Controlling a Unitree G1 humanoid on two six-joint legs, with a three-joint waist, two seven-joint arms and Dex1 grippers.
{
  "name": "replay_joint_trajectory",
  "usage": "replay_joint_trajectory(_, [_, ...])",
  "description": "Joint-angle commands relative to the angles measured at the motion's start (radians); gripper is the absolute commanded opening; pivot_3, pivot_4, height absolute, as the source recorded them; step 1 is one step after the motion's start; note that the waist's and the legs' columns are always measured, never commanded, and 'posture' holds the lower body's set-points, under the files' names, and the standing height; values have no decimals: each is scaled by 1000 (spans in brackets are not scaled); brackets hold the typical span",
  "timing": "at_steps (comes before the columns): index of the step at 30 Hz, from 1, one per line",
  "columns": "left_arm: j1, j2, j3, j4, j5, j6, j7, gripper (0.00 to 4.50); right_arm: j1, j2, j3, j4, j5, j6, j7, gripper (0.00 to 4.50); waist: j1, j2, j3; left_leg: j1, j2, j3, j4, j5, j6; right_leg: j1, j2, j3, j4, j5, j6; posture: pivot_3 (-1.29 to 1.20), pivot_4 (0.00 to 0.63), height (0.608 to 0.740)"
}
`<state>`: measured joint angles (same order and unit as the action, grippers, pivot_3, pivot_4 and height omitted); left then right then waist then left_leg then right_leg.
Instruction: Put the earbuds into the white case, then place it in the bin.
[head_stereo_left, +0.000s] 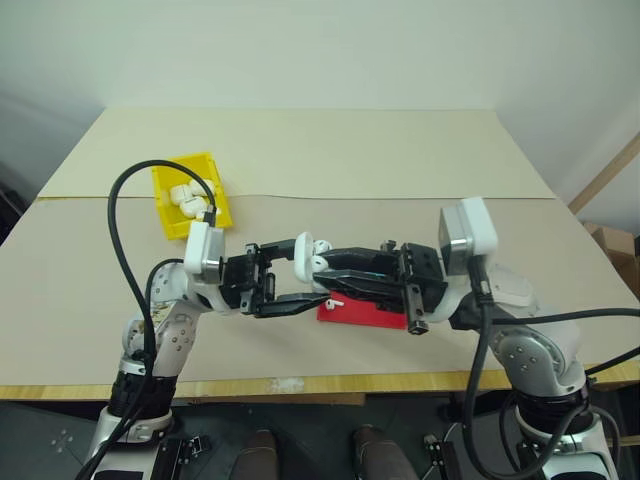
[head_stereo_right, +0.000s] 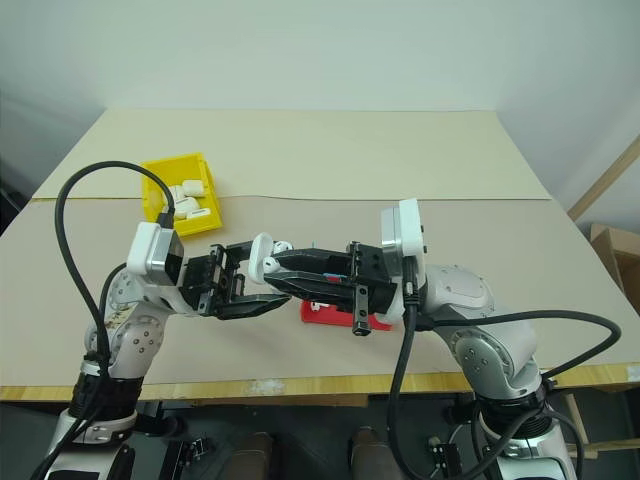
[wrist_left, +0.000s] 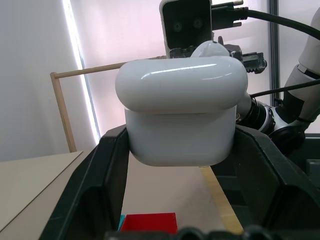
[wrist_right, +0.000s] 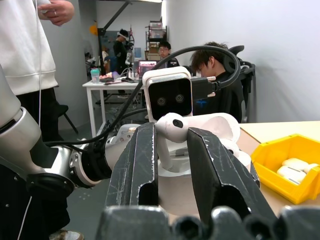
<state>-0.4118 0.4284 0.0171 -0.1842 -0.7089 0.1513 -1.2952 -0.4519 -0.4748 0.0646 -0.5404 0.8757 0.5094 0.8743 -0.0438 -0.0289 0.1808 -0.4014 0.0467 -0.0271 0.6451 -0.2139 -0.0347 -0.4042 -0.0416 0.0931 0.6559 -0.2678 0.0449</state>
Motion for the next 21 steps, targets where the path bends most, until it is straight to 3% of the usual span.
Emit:
replay_joint_trajectory(1, [-10,-1,9,-51,-20,0,13,2819,6,7,-2,-19,-6,-19,11,708,0,0,0,0,0,0,0,0,0,0,0,0,0,0,0,0,150,740])
replay_joint_trajectory(17, [-6,-2,8,-30,-10,-19,6,2819,20,21,0,-21,-59,-60,9,708,0,0,0,0,0,0,0,0,0,0,0,0,0,0,0,0,150,740])
replay_joint_trajectory(19, [-1,-3,9,-29,-9,-24,2,2819,25,29,-2,-26,-75,-74,-5,1427,0,0,0,0,0,0,0,0,0,0,0,0,0,0,0,0,150,740])
replay_joint_trajectory(21, [1,-3,9,-29,-9,-26,0,2819,29,26,-5,-29,-71,-72,-4,1427,0,0,0,0,0,0,0,0,0,0,0,0,0,0,0,0,150,740])
